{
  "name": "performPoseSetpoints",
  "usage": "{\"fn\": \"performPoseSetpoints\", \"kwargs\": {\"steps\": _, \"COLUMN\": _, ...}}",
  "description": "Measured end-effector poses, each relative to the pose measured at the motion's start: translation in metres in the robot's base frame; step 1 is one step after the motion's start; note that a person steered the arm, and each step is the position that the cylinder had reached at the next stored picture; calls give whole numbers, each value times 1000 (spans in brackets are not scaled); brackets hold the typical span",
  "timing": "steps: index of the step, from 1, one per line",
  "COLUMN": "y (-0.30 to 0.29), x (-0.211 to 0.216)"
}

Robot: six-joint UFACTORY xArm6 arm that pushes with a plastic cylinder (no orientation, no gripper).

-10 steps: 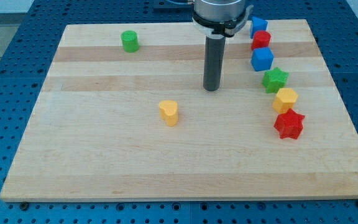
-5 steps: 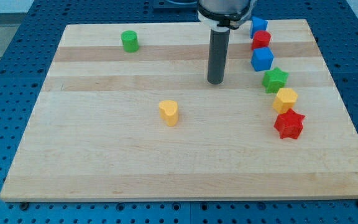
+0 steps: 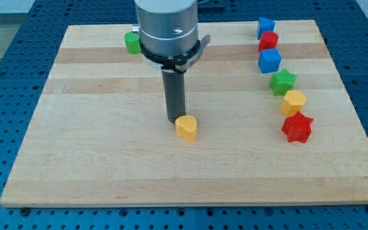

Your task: Slide the yellow heart to the bottom of the red star

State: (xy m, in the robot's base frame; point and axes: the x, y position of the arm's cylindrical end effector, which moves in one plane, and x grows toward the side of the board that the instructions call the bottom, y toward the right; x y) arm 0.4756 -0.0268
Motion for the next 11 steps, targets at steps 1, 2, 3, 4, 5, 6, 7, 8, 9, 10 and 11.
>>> {"fn": "performPoseSetpoints", "kwargs": {"steps": 1, "y": -7, "x": 3}}
{"fn": "performPoseSetpoints", "kwargs": {"steps": 2, "y": -32, "x": 9}}
{"fn": "performPoseSetpoints", "kwargs": {"steps": 3, "y": 5, "x": 19}}
{"fn": "performPoseSetpoints", "kwargs": {"steps": 4, "y": 45, "x": 25}}
{"fn": "performPoseSetpoints", "kwargs": {"steps": 5, "y": 43, "x": 37}}
{"fn": "performPoseSetpoints", "kwargs": {"steps": 6, "y": 11, "x": 47}}
{"fn": "performPoseSetpoints", "kwargs": {"steps": 7, "y": -25, "x": 54}}
{"fn": "performPoseSetpoints", "kwargs": {"steps": 8, "y": -29, "x": 55}}
{"fn": "performPoseSetpoints", "kwargs": {"steps": 9, "y": 8, "x": 54}}
{"fn": "performPoseSetpoints", "kwargs": {"steps": 10, "y": 45, "x": 56}}
{"fn": "performPoseSetpoints", "kwargs": {"steps": 11, "y": 74, "x": 67}}
